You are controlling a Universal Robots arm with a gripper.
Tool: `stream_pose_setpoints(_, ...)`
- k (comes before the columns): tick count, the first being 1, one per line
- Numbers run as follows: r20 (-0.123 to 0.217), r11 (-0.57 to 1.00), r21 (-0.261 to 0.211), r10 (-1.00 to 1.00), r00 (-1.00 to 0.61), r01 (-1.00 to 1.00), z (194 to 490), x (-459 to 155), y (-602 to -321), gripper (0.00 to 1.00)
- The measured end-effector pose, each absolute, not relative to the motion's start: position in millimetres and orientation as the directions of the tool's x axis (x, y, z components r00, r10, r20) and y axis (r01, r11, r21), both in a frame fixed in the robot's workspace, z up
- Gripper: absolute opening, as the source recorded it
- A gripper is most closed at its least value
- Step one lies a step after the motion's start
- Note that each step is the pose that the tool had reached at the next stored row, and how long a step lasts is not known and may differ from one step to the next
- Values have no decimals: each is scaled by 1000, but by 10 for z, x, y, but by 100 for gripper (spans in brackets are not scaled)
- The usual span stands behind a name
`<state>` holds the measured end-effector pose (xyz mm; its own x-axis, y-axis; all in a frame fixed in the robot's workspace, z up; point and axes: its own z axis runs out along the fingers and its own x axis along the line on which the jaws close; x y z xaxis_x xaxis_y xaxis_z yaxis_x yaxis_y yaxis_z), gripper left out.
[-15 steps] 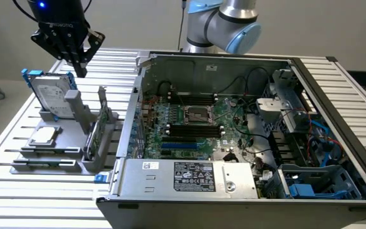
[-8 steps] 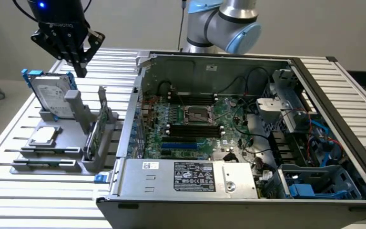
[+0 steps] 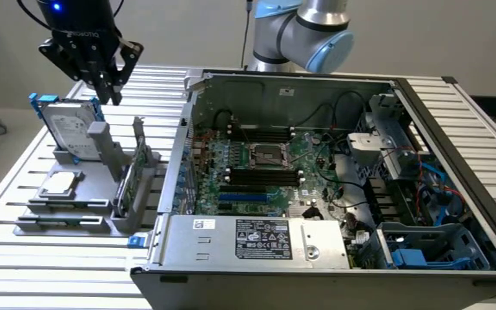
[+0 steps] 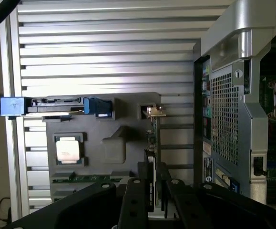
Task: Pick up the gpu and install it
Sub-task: 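Pick up the gpu and move the gpu toward the slot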
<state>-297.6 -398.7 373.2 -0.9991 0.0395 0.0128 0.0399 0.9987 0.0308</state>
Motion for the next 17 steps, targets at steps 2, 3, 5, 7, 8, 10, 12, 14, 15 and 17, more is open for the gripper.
stream_pose_setpoints(2,13,999,31,40,-999,40,3732,-2976,-3987,30)
stream_pose_setpoints(3,13,999,31,40,-999,40,3732,-2976,-3987,36)
stream_pose_setpoints(5,13,999,31,39,-999,40,3722,-2977,-3988,42)
stream_pose_setpoints(7,13,999,31,38,-999,39,3688,-2976,-3996,42)
stream_pose_setpoints(8,13,999,31,37,-999,37,3671,-2976,-4009,42)
stream_pose_setpoints(10,13,999,31,32,-999,33,3634,-2976,-4039,42)
stream_pose_setpoints(12,13,999,31,30,-999,30,3599,-2976,-4072,42)
stream_pose_setpoints(14,13,999,31,28,-1000,29,3561,-2969,-4123,42)
stream_pose_setpoints(15,13,999,31,28,-1000,28,3543,-2964,-4151,42)
stream_pose_setpoints(17,13,999,31,27,-1000,28,3507,-2953,-4208,42)
